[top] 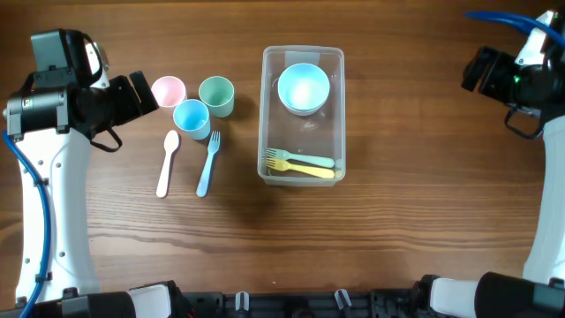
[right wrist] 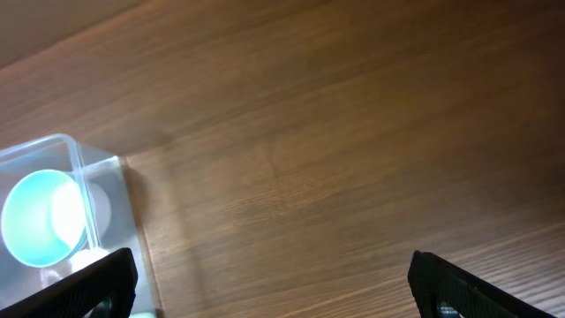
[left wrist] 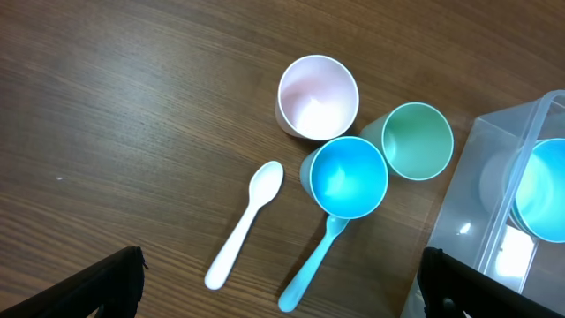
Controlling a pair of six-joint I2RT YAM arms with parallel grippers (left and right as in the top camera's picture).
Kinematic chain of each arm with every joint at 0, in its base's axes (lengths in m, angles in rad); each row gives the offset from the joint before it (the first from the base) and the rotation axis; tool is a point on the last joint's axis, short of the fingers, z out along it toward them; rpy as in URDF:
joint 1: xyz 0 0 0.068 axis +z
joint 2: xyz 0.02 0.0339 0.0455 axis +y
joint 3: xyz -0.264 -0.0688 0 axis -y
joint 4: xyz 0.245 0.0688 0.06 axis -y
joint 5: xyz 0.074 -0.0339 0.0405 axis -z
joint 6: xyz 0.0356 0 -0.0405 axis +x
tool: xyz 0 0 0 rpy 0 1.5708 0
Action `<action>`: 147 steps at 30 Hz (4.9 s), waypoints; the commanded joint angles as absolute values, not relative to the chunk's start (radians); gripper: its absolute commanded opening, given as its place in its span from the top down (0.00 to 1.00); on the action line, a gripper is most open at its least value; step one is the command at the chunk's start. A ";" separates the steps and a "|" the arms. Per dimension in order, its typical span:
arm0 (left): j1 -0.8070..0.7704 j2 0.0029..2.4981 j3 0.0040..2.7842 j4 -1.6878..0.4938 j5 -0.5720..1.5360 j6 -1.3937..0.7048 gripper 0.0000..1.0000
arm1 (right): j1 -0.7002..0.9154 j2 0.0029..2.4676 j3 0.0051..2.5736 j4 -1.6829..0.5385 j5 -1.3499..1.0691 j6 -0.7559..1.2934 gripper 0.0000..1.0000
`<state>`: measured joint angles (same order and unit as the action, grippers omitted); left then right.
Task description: Pack container
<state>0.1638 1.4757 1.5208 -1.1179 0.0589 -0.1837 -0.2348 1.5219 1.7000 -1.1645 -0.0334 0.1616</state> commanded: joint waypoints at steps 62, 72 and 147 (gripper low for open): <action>-0.012 1.812 1.575 -1.230 0.063 -0.337 0.96 | -0.235 1.549 1.691 -1.164 -0.053 0.186 0.00; -0.506 1.617 1.575 -0.975 0.032 -0.242 0.96 | -0.235 1.549 1.691 -1.164 -0.053 0.186 0.00; -0.132 2.435 2.374 -1.500 0.024 -0.389 0.51 | -0.235 1.549 1.691 -1.164 -0.053 0.186 0.00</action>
<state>-0.1326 2.4149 2.3814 -1.4963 0.0486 -0.3660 -0.2348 1.5372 1.6966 -1.1667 -0.0444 0.1688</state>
